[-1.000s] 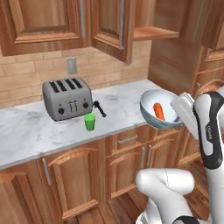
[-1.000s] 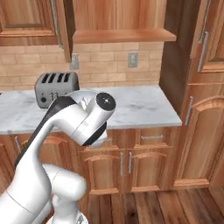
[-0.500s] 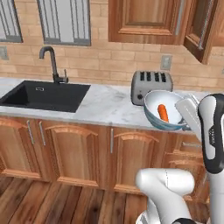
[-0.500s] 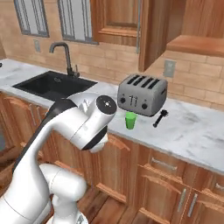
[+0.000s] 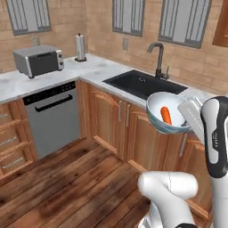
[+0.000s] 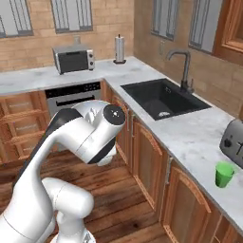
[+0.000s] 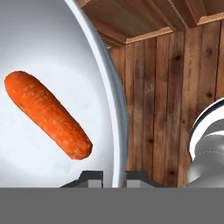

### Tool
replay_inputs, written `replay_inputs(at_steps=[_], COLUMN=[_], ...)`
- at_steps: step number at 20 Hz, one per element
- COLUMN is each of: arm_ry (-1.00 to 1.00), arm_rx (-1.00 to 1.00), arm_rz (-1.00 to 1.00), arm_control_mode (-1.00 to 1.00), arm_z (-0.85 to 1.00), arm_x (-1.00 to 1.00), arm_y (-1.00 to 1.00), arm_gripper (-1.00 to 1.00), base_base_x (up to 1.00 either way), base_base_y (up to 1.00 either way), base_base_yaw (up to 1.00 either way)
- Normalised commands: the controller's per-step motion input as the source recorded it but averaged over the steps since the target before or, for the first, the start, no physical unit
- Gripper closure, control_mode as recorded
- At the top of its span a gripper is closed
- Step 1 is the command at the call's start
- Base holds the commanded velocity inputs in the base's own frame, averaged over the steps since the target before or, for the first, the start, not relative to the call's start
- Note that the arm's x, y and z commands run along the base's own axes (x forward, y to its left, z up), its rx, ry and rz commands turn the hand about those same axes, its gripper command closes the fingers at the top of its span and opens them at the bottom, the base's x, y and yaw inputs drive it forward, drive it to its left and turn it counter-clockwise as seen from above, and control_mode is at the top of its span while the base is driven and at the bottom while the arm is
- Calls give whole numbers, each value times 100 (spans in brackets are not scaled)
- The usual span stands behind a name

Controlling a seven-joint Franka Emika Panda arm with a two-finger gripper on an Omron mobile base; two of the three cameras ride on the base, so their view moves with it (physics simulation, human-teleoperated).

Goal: Move the cup from next to the sink to the open cabinet. Then, move the bowl with the carrot to the fridge to clear the area for faucet cleaning.

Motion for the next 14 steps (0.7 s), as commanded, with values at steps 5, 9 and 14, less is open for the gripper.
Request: replay_inputs(at_steps=[5,9,14], arm_ry=[0,0,0], arm_rx=[0,0,0], arm_rz=[0,0,0], arm_control_mode=[100,100,100], arm_z=[0,0,0], arm_x=[0,0,0], arm_y=[0,0,0], arm_gripper=[100,100,100], base_base_x=[0,0,0], base_base_y=[0,0,0], base_base_yaw=[97,98,99])
